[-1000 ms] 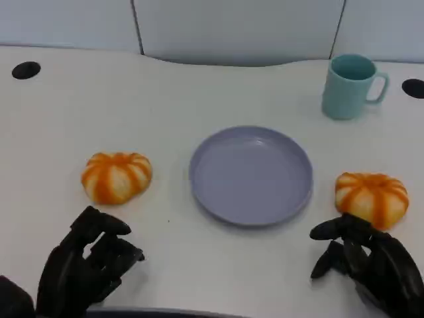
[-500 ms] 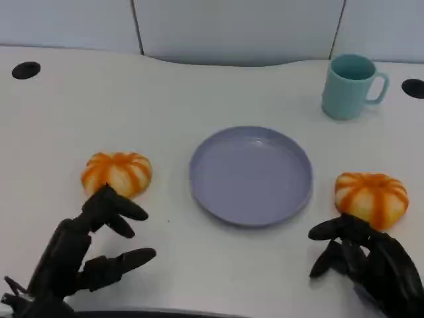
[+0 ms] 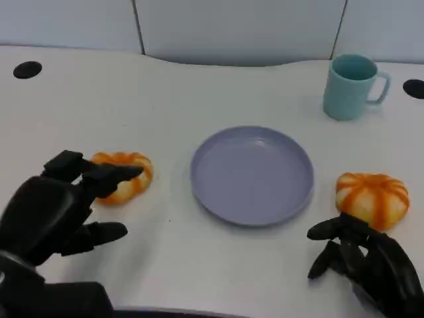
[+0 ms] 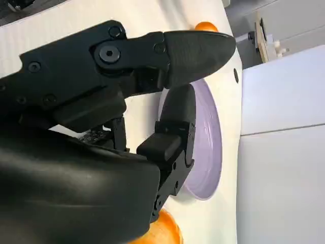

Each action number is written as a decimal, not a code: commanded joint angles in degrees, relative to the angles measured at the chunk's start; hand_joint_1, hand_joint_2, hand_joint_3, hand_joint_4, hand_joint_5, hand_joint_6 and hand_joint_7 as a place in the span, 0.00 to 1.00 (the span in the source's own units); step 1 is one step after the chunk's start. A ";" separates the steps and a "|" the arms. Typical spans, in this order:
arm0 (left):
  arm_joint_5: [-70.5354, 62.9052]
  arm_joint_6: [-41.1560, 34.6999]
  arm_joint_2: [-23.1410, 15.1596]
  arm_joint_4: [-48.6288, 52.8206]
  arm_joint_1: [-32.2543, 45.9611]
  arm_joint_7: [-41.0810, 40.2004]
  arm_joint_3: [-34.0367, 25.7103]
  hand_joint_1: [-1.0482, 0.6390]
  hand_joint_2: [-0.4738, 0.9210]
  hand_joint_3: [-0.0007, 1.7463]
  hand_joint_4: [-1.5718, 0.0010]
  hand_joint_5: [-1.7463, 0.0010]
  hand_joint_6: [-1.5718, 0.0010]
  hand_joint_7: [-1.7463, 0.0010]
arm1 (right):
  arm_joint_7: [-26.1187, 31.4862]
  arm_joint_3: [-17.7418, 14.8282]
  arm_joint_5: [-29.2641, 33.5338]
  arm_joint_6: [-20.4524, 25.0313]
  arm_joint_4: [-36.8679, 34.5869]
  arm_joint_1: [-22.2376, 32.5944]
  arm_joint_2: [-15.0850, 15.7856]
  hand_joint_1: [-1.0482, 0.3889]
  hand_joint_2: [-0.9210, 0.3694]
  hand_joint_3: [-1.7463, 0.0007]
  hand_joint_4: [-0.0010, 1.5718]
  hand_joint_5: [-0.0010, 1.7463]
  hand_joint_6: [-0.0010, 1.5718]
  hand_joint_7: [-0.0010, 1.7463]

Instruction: Grasp the bread from the table and place it into the plate.

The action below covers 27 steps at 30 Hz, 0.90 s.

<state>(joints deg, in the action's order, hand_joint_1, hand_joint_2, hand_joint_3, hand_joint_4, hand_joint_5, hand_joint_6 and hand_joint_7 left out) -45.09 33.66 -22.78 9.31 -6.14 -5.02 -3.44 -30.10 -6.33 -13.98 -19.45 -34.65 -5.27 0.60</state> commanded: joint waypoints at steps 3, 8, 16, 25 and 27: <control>-2.92 -7.32 -5.10 -2.94 -3.75 1.97 3.73 0.16 1.00 0.06 0.89 0.86 0.80 1.00 | 0.39 -0.06 -0.02 0.46 0.08 0.26 0.64 0.47 0.00 0.79 0.39 0.87 0.40 0.64; -4.29 -12.55 -7.53 -1.62 -8.11 4.78 7.40 0.13 1.00 0.06 0.92 0.91 0.86 1.00 | 0.11 -0.12 -0.53 0.84 0.51 0.44 0.40 0.46 0.00 0.80 0.40 0.87 0.40 0.63; -2.72 -17.62 -8.85 7.60 -17.45 12.14 13.57 0.10 1.00 0.07 0.96 0.95 0.91 1.00 | 0.25 -0.04 -0.09 0.34 0.48 0.75 0.52 0.47 0.00 0.79 0.39 0.86 0.40 0.64; -0.75 -17.91 -6.09 28.19 -30.70 13.05 20.93 0.11 1.00 0.05 0.97 0.97 0.94 1.00 | -0.56 -0.13 -0.76 0.61 1.10 1.39 0.55 0.47 0.00 0.79 0.40 0.86 0.40 0.64; -0.84 -18.15 -5.10 32.37 -33.02 12.30 22.39 0.12 1.00 0.03 0.97 0.97 0.95 1.00 | -0.74 -0.18 -0.89 0.35 1.27 1.63 0.41 0.48 0.00 0.79 0.41 0.86 0.40 0.64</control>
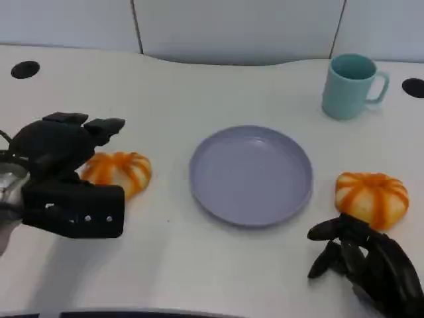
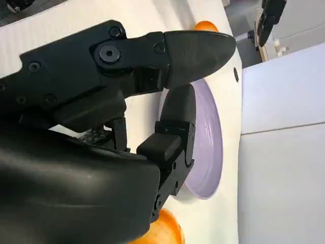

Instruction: Grasp the bread from the table and place it into the plate.

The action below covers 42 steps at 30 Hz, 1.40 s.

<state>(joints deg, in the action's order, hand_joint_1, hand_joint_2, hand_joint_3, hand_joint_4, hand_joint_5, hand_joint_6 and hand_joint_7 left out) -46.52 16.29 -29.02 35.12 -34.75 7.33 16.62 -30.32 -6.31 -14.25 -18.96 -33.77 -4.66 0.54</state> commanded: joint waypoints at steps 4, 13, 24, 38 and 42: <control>-0.35 -1.55 3.05 14.36 -8.59 -1.32 5.61 0.14 0.99 0.01 0.99 0.98 0.96 1.00 | -0.84 -0.29 -0.63 -0.29 0.18 1.25 0.57 0.47 0.00 0.79 0.40 0.85 0.40 0.64; 0.13 -2.84 8.65 28.86 -16.06 -3.47 11.13 0.14 0.98 0.00 0.99 0.98 0.96 1.00 | -0.49 -0.10 -0.48 0.48 2.09 2.50 0.54 0.48 0.00 0.79 0.40 0.85 0.39 0.65; -0.97 -6.23 13.32 38.67 -19.55 -6.59 16.46 0.18 0.94 0.00 0.98 0.97 0.94 0.99 | -0.41 0.06 -0.78 0.29 3.00 3.73 0.01 0.46 0.00 0.80 0.40 0.87 0.40 0.64; -0.70 -10.14 15.92 42.35 -19.18 -7.88 19.36 0.17 0.94 0.00 0.98 0.97 0.95 1.00 | -2.01 -0.30 -1.56 -1.81 1.67 4.44 -0.29 0.43 0.00 0.81 0.40 0.84 0.41 0.61; -0.20 -11.61 16.94 42.90 -18.74 -7.36 19.23 0.19 0.95 0.00 1.00 0.99 0.99 1.00 | -3.18 -0.55 -2.36 -3.46 0.97 4.98 -0.58 0.44 0.00 0.81 0.40 0.83 0.41 0.61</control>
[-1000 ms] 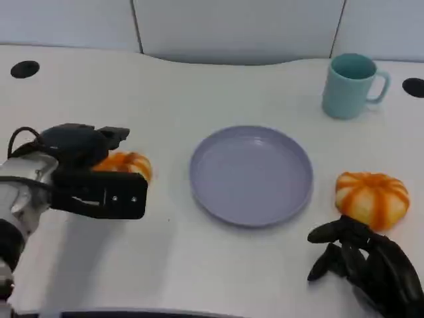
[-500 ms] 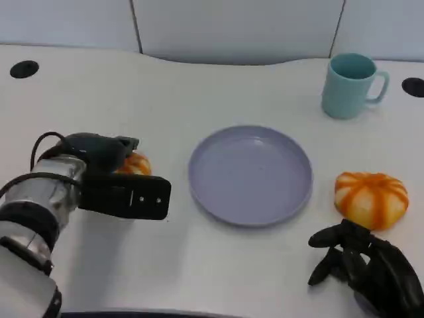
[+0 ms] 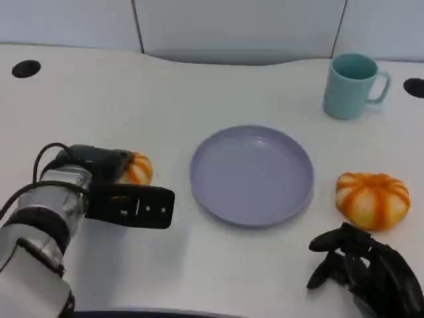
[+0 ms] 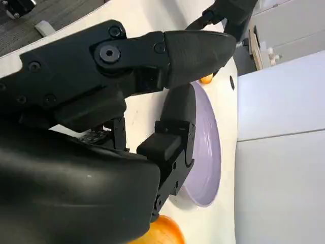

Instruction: Grasp the bread from the table and place it into the plate.

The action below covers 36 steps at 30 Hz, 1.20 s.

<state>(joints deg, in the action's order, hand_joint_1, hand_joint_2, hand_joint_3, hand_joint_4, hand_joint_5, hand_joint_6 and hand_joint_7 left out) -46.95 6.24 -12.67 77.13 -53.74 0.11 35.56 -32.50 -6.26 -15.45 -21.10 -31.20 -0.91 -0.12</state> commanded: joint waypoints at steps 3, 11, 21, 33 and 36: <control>-0.15 -1.89 1.16 1.00 0.23 -0.44 0.92 0.19 0.96 0.01 1.00 1.00 1.00 1.00 | -2.87 -1.57 -2.35 -3.39 -5.19 0.10 0.13 0.43 0.00 0.82 0.42 0.80 0.43 0.59; -0.18 -3.71 2.93 1.23 -0.06 -2.38 2.01 0.21 0.96 0.00 0.99 0.99 0.99 1.00 | -3.26 -1.35 -3.63 -0.58 -0.74 2.26 0.76 0.45 0.00 0.80 0.43 0.81 0.43 0.56; -1.04 -5.24 3.25 1.45 1.11 -7.67 3.19 0.28 0.93 0.00 0.81 0.80 0.74 0.84 | -2.46 -1.32 -3.02 -0.19 -0.17 2.96 1.01 0.43 0.00 0.80 0.41 0.83 0.44 0.55; 0.03 -3.85 2.66 1.70 0.80 -8.38 2.51 0.40 0.93 0.00 0.59 0.01 0.67 0.14 | -2.62 -1.44 -3.63 0.04 -0.55 2.57 1.03 0.42 0.00 0.81 0.40 0.83 0.44 0.55; 0.76 -3.82 2.53 1.61 1.01 -9.18 1.69 0.44 0.91 0.00 0.62 0.00 0.66 0.18 | -2.56 -1.42 -3.50 0.04 -0.34 2.68 1.13 0.43 0.00 0.81 0.40 0.83 0.44 0.55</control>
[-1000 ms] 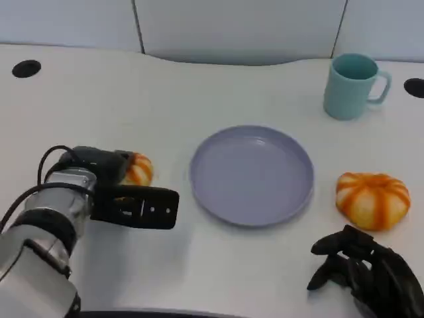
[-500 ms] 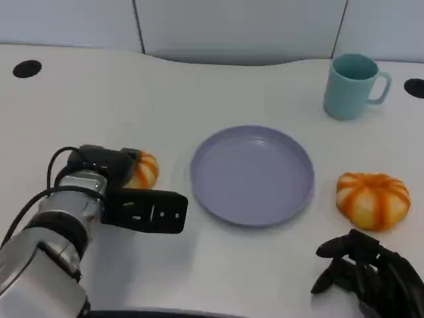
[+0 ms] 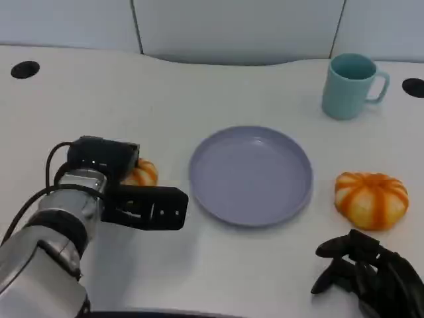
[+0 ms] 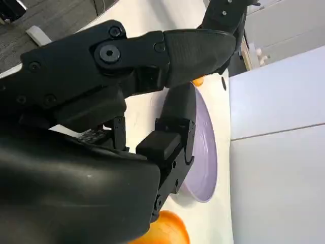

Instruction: Grasp the bread from the table and place it into the plate.

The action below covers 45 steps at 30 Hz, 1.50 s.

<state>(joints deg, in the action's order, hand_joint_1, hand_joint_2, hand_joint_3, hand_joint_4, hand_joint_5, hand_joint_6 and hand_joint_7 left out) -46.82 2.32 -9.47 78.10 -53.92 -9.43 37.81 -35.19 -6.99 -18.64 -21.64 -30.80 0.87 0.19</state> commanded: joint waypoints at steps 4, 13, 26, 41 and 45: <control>1.68 1.85 -1.35 0.33 1.86 -2.06 -2.11 0.45 0.93 0.00 0.65 0.06 0.56 0.47 | -0.04 -0.77 -0.57 0.81 -0.59 0.91 0.80 0.43 0.00 0.80 0.41 0.83 0.44 0.55; 8.85 8.86 -2.89 -0.58 2.81 -7.62 -10.02 0.50 0.98 0.13 0.59 0.02 0.70 0.05 | 0.00 -0.94 -0.27 0.26 -1.86 0.14 0.87 0.42 0.00 0.81 0.40 0.83 0.45 0.54; 14.46 17.52 -5.11 -2.00 1.54 -7.38 -17.15 0.53 0.94 0.15 0.56 0.00 0.66 0.00 | 1.17 0.00 0.69 -0.32 -2.04 -0.46 0.32 0.43 0.00 0.81 0.40 0.83 0.44 0.54; 9.39 25.16 -1.08 -3.40 -3.65 -11.05 -11.65 0.53 0.93 0.13 0.46 0.00 0.59 0.00 | 3.06 1.53 1.81 2.01 -0.97 -1.12 -0.02 0.45 0.00 0.81 0.40 0.83 0.44 0.56; 8.63 25.69 0.50 -3.50 -4.76 -10.79 -10.52 0.54 0.92 0.14 0.44 0.00 0.58 0.00 | 2.68 1.67 2.11 0.64 -2.20 -1.72 -0.18 0.45 0.00 0.80 0.40 0.83 0.43 0.56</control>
<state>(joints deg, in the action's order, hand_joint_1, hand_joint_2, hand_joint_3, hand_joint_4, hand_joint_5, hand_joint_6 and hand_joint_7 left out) -37.63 27.32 -9.41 74.89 -56.37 -19.52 26.58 -32.47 -5.44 -16.92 -20.87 -31.50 -1.13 0.00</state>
